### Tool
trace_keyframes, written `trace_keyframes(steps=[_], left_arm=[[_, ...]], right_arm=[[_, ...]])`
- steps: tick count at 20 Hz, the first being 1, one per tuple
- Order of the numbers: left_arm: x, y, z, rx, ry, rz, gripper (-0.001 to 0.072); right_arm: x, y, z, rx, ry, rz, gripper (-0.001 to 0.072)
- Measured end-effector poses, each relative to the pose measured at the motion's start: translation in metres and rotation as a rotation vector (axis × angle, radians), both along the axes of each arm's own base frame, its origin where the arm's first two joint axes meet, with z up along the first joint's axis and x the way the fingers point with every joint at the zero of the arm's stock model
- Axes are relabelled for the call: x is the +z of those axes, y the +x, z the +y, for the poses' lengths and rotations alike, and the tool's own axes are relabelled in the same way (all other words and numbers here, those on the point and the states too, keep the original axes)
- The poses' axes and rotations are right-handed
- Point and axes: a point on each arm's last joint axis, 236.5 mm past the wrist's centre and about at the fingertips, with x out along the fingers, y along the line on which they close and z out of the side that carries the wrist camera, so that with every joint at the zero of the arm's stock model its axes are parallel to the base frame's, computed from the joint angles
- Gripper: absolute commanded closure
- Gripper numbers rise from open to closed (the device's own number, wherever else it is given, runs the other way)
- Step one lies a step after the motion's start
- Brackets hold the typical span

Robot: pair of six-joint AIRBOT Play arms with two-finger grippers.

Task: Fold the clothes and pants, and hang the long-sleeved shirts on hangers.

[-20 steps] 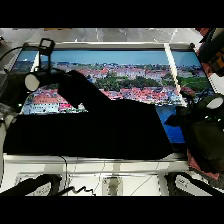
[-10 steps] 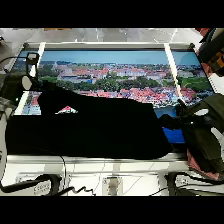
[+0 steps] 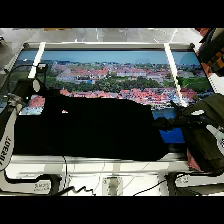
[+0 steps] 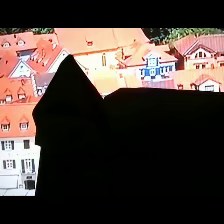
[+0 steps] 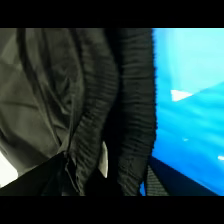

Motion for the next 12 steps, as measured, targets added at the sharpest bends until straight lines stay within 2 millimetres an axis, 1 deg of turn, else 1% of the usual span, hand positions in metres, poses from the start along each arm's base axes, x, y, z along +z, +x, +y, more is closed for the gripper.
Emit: trace_keyframes(steps=[1,2,4,5,8,10,11,12], left_arm=[[-0.001,0.0,0.0,0.0,0.0,0.001,0.0699],[-0.001,0.0,0.0,0.0,0.0,0.003,0.07],[-0.002,0.0,0.0,0.0,0.0,0.004,0.0699],[-0.002,0.0,0.0,0.0,0.0,0.003,0.0699],[0.001,0.0,0.0,0.001,0.001,-0.003,0.0699],[0.009,0.0,0.004,0.001,0.014,-0.018,0.0699],[0.014,0.0,0.008,0.001,0.029,-0.027,0.0698],[0.019,0.0,0.012,0.001,0.042,-0.037,0.0597]], right_arm=[[0.002,-0.002,0.003,0.018,0.012,-0.007,0.0195],[0.003,-0.003,0.007,0.037,0.023,-0.012,0.0326],[-0.001,-0.006,0.012,0.084,0.004,-0.032,0.0682],[0.0,-0.005,0.017,0.114,0.003,-0.05,0.0693],[0.009,0.006,0.036,0.19,0.0,-0.123,0.0694],[0.023,0.022,0.04,0.209,-0.022,-0.175,0.0694],[0.03,0.031,0.037,0.201,-0.05,-0.196,0.0694],[0.037,0.04,0.03,0.183,-0.096,-0.217,0.0694]])
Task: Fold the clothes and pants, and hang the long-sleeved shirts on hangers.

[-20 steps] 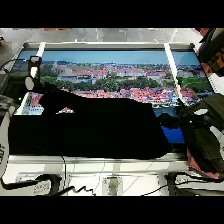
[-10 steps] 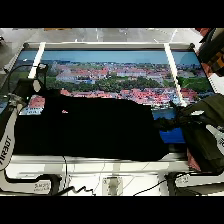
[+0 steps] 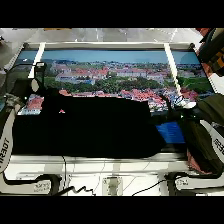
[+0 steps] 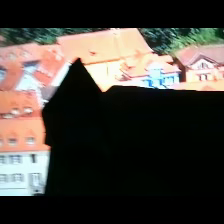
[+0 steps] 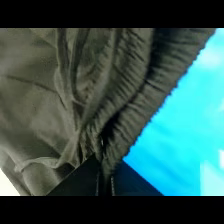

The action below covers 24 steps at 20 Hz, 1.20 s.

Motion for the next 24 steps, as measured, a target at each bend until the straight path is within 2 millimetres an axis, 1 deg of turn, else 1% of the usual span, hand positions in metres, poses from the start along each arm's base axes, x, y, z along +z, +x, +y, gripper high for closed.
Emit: trace_keyframes(steps=[1,2,3,4,7,8,9,12,13,14,16,17,18,19,22,23,24], left_arm=[[0.004,0.0,0.003,0.0,0.012,-0.007,0.0282],[0.008,-0.001,0.005,0.0,0.02,-0.013,-0.0002],[0.01,-0.001,0.006,0.0,0.026,-0.018,0.0021],[0.012,-0.001,0.009,0.002,0.033,-0.019,0.0022],[0.014,-0.004,0.024,0.054,0.029,-0.022,0.0023],[0.013,-0.008,0.033,0.091,0.02,-0.016,0.0043],[0.012,-0.012,0.042,0.126,0.014,-0.006,0.0089],[-0.006,-0.038,0.076,0.236,-0.006,0.092,0.0092],[-0.015,-0.048,0.083,0.256,-0.022,0.138,0.0092],[-0.025,-0.058,0.085,0.258,-0.051,0.187,0.0093],[-0.049,-0.072,0.074,0.244,-0.171,0.282,0.0093],[-0.059,-0.075,0.063,0.232,-0.24,0.315,0.0093],[-0.069,-0.077,0.055,0.225,-0.295,0.343,0.0118],[-0.08,-0.079,0.046,0.218,-0.346,0.372,0.0171],[-0.109,-0.078,0.026,0.213,-0.464,0.429,0.018],[-0.114,-0.075,0.022,0.216,-0.493,0.429,0.0197],[-0.118,-0.07,0.018,0.224,-0.52,0.416,0.024]], right_arm=[[0.005,0.008,-0.01,-0.025,-0.053,-0.022,0.0694],[0.012,0.014,-0.022,-0.059,-0.112,-0.043,0.0694],[0.018,0.018,-0.036,-0.091,-0.167,-0.06,0.0694],[0.024,0.019,-0.052,-0.123,-0.228,-0.071,0.0694],[0.039,0.014,-0.097,-0.212,-0.373,-0.079,0.0693],[0.043,0.011,-0.111,-0.244,-0.408,-0.075,0.0693],[0.046,0.007,-0.123,-0.267,-0.433,-0.067,0.0693],[0.049,-0.003,-0.148,-0.328,-0.477,-0.039,0.0693],[0.049,-0.005,-0.153,-0.341,-0.486,-0.03,0.0693],[0.048,-0.007,-0.156,-0.351,-0.489,-0.026,0.0693],[0.046,-0.01,-0.159,-0.364,-0.49,-0.014,0.0693],[0.045,-0.011,-0.159,-0.369,-0.488,-0.01,0.0693],[0.045,-0.012,-0.159,-0.372,-0.485,-0.007,0.0693],[0.044,-0.012,-0.159,-0.376,-0.482,-0.006,0.0693],[0.043,-0.013,-0.159,-0.382,-0.477,-0.002,0.0692],[0.044,-0.013,-0.158,-0.384,-0.474,-0.002,0.0693],[0.043,-0.013,-0.158,-0.385,-0.473,0.0,0.0692]])
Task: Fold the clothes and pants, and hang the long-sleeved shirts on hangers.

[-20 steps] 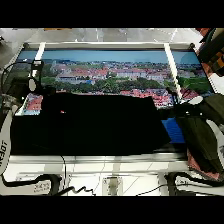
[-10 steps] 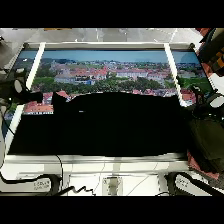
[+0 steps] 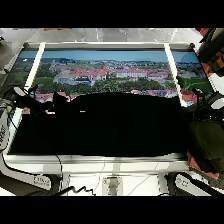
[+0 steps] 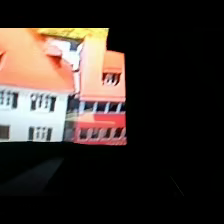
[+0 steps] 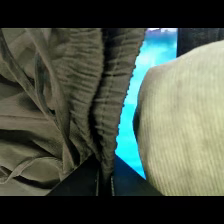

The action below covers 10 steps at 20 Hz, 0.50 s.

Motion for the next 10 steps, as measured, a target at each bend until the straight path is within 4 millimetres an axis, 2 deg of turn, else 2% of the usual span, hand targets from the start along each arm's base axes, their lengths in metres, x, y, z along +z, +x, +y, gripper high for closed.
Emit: trace_keyframes(steps=[2,3,5,7,10], left_arm=[[-0.006,0.015,-0.004,0.036,-0.031,-0.046,0.0267],[-0.007,0.022,-0.005,0.054,-0.042,-0.067,0.0384],[-0.009,0.032,-0.005,0.081,-0.051,-0.103,0.0521],[-0.01,0.039,-0.006,0.099,-0.059,-0.124,0.07],[-0.011,0.039,-0.006,0.113,-0.058,-0.119,0.0701]], right_arm=[[0.0,0.001,0.002,-0.003,0.008,-0.003,0.0692],[0.001,0.001,0.003,-0.005,0.013,-0.006,0.0693],[0.001,0.002,0.004,-0.008,0.021,-0.009,0.0692],[0.002,0.003,0.006,-0.01,0.029,-0.012,0.0693],[0.003,0.004,0.007,-0.012,0.036,-0.015,0.0693]])
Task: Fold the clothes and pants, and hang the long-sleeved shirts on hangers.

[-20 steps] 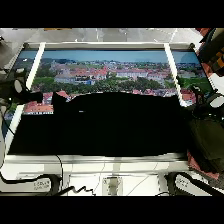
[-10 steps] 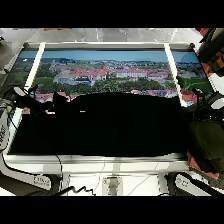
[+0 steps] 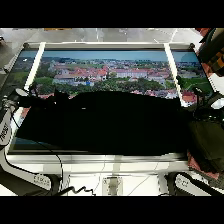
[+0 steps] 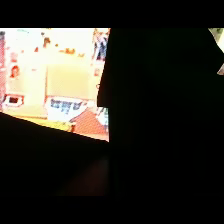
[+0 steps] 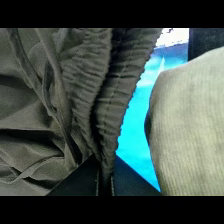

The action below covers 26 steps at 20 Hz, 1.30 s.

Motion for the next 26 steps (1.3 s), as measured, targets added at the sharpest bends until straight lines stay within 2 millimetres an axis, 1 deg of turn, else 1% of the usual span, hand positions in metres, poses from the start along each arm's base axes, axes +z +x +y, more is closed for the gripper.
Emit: trace_keyframes(steps=[1,3,5,7,8,9,10,11,13,15,17,20,22,24,26], left_arm=[[-0.002,-0.003,0.002,0.008,0.008,0.018,0.0701],[-0.005,-0.017,0.011,0.014,0.051,0.078,0.0701],[-0.006,-0.035,0.025,0.017,0.125,0.128,0.0701],[-0.003,-0.057,0.037,0.018,0.197,0.164,0.0699],[-0.002,-0.068,0.041,0.015,0.226,0.172,0.0662],[0.001,-0.076,0.044,0.016,0.249,0.172,0.0489],[0.004,-0.082,0.045,0.022,0.265,0.165,0.0269],[0.008,-0.087,0.046,0.021,0.276,0.159,0.0137],[0.019,-0.081,0.051,0.037,0.305,0.102,0.0136],[0.032,-0.07,0.055,0.057,0.325,0.035,0.0137],[0.045,-0.055,0.059,0.097,0.336,-0.038,0.0137],[0.058,-0.035,0.067,0.174,0.342,-0.13,0.0137],[0.06,-0.025,0.071,0.203,0.345,-0.169,0.0137],[0.056,-0.02,0.072,0.205,0.349,-0.181,0.0137],[0.051,-0.017,0.069,0.15,0.369,-0.186,0.0136]], right_arm=[[0.0,0.0,0.0,-0.001,0.002,-0.001,0.0693],[0.0,0.0,0.001,-0.001,0.003,-0.001,0.0693],[0.001,0.0,0.001,-0.001,0.003,-0.004,0.0693],[0.002,0.0,0.001,-0.001,0.004,-0.005,0.0694],[0.002,-0.001,0.002,-0.002,0.005,-0.003,0.0694],[0.002,-0.002,0.003,-0.004,0.01,-0.004,0.0694],[0.002,-0.004,0.006,-0.009,0.019,-0.005,0.0694],[0.002,-0.006,0.008,-0.013,0.026,-0.007,0.0694],[0.001,-0.011,0.013,-0.021,0.035,-0.013,0.0693],[0.002,-0.015,0.016,-0.025,0.039,-0.02,0.0693],[0.002,-0.018,0.017,-0.028,0.04,-0.026,0.0693],[0.003,-0.018,0.018,-0.031,0.039,-0.033,0.0693],[0.003,-0.018,0.018,-0.033,0.038,-0.036,0.0693],[0.003,-0.018,0.018,-0.034,0.038,-0.037,0.0693],[0.003,-0.018,0.018,-0.034,0.038,-0.037,0.0693]])
